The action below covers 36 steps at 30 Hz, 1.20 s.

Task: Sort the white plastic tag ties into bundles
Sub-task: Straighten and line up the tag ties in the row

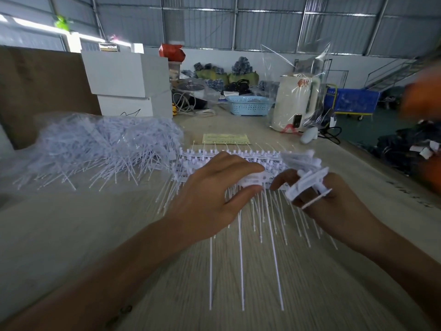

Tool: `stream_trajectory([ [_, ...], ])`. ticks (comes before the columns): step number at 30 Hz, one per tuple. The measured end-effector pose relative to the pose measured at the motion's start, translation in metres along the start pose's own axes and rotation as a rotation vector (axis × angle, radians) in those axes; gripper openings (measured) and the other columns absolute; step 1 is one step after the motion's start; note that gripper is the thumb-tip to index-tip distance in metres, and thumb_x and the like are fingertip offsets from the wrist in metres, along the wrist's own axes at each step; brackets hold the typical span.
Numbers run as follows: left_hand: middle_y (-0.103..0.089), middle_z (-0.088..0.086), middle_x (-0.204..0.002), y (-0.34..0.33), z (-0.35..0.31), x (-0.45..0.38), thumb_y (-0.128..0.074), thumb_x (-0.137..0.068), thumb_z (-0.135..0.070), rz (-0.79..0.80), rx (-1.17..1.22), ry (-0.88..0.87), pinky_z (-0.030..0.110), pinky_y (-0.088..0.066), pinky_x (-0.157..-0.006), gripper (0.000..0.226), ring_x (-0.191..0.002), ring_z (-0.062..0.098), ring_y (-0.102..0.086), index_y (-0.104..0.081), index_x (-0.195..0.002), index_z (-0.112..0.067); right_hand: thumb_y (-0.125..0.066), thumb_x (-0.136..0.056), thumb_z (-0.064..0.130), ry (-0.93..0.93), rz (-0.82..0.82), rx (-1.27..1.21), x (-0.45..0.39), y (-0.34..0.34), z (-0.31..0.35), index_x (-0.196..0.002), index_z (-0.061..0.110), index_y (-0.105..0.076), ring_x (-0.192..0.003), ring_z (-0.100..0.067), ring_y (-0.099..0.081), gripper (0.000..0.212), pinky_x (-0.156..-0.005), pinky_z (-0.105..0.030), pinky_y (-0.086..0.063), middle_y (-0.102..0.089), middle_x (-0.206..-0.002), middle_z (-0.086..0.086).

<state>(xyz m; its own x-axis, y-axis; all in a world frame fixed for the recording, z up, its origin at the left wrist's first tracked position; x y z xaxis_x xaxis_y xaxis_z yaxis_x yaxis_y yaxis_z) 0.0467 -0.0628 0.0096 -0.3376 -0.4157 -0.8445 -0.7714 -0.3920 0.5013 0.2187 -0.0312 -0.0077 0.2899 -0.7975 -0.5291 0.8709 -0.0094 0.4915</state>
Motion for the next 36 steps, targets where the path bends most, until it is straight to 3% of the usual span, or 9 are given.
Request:
stream_trajectory([
  [1, -0.070, 0.000, -0.106, 0.000, -0.003, 0.000, -0.075, -0.087, -0.016, 0.000, 0.018, 0.009, 0.040, -0.053, -0.081, 0.032, -0.097, 0.017, -0.064, -0.070, -0.118, -0.010, -0.051, -0.103, 0.033, -0.017, -0.036, -0.012, 0.002, 0.000, -0.002, -0.065, 0.000, -0.066, -0.061, 0.010, -0.062, 0.053, -0.057, -0.031, -0.048, -0.063, -0.065, -0.001],
  [3, -0.068, -0.003, -0.106, -0.001, -0.008, -0.001, -0.074, -0.087, -0.018, -0.007, 0.048, 0.029, 0.035, -0.052, -0.079, 0.032, -0.095, 0.015, -0.064, -0.065, -0.118, -0.018, -0.057, -0.096, 0.013, -0.108, -0.038, -0.111, 0.004, -0.006, -0.006, -0.065, 0.021, -0.066, -0.060, 0.005, -0.062, 0.033, -0.058, -0.021, -0.052, -0.063, -0.058, 0.005],
  [6, -0.067, -0.004, -0.101, -0.001, -0.011, -0.003, -0.073, -0.087, -0.027, -0.008, 0.069, 0.070, 0.033, -0.050, -0.075, 0.028, -0.091, 0.013, -0.065, -0.061, -0.112, -0.020, -0.059, -0.095, -0.004, -0.140, -0.043, -0.074, 0.000, -0.008, -0.010, -0.060, 0.030, -0.059, -0.047, 0.011, -0.053, 0.049, -0.051, -0.003, -0.041, -0.054, -0.049, 0.010],
  [8, -0.067, -0.005, -0.102, -0.002, -0.010, -0.003, -0.075, -0.087, -0.028, 0.012, 0.084, 0.108, 0.036, -0.052, -0.075, 0.027, -0.093, 0.013, -0.066, -0.063, -0.109, -0.019, -0.063, -0.091, 0.017, -0.157, -0.072, -0.081, 0.000, -0.008, -0.002, -0.048, 0.028, -0.066, -0.039, 0.005, -0.048, 0.044, -0.044, -0.005, -0.038, -0.049, -0.043, 0.008],
  [10, -0.068, -0.008, -0.106, -0.004, -0.010, -0.003, -0.076, -0.087, -0.029, 0.037, 0.100, 0.136, 0.035, -0.052, -0.078, 0.029, -0.097, 0.009, -0.066, -0.060, -0.110, -0.025, -0.063, -0.079, 0.045, -0.174, -0.039, -0.199, 0.002, -0.011, 0.005, -0.060, 0.044, -0.069, -0.039, -0.001, -0.042, 0.020, -0.040, -0.011, -0.034, -0.049, -0.045, 0.007],
  [15, -0.066, -0.004, -0.107, -0.003, -0.002, -0.002, -0.056, -0.094, -0.046, 0.107, -0.056, 0.119, 0.040, -0.054, -0.076, 0.030, -0.093, 0.013, -0.062, -0.058, -0.117, -0.027, -0.061, -0.087, 0.045, -0.187, 0.023, -0.311, 0.004, -0.006, 0.015, -0.076, 0.019, -0.063, -0.042, -0.003, -0.030, 0.029, -0.042, -0.015, -0.027, -0.044, -0.049, 0.011],
  [20, -0.071, 0.004, -0.112, 0.000, -0.001, -0.002, -0.057, -0.097, -0.033, 0.110, -0.203, -0.006, 0.039, -0.053, -0.085, 0.037, -0.101, 0.021, -0.064, -0.067, -0.124, -0.009, -0.058, -0.083, 0.049, -0.206, -0.005, -0.341, 0.004, -0.004, 0.016, -0.075, 0.005, -0.061, -0.046, -0.012, -0.021, 0.045, -0.043, -0.021, -0.021, -0.029, -0.053, -0.002],
  [29, -0.073, 0.010, -0.105, 0.004, -0.009, -0.002, -0.066, -0.094, -0.017, 0.025, -0.272, -0.133, 0.042, -0.056, -0.078, 0.027, -0.094, 0.027, -0.067, -0.071, -0.116, -0.002, -0.063, -0.085, 0.039, -0.131, 0.007, -0.331, 0.005, -0.005, 0.028, -0.082, 0.014, -0.065, -0.040, -0.001, -0.036, 0.025, -0.042, -0.010, -0.029, -0.052, -0.050, 0.016],
  [36, -0.074, 0.014, -0.106, 0.002, -0.013, -0.002, -0.064, -0.093, -0.003, 0.055, -0.234, -0.160, 0.048, -0.055, -0.074, 0.023, -0.092, 0.031, -0.069, -0.072, -0.113, 0.002, -0.063, -0.083, 0.039, -0.036, 0.020, -0.214, 0.007, -0.001, 0.033, -0.084, 0.033, -0.075, -0.066, 0.007, -0.063, 0.013, -0.058, -0.005, -0.043, -0.073, -0.080, 0.015],
])
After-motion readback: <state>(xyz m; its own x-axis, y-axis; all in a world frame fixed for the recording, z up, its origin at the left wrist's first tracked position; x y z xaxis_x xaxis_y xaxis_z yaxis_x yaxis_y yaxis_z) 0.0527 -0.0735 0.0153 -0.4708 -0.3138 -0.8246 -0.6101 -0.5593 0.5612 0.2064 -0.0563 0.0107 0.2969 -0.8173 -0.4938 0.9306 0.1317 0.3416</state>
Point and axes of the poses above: each hand's wrist, its own x-axis away from the middle knuckle, its own y-axis out of the back of the hand, z = x × y, the point moved 8 cm from there along -x, towards the middle knuckle
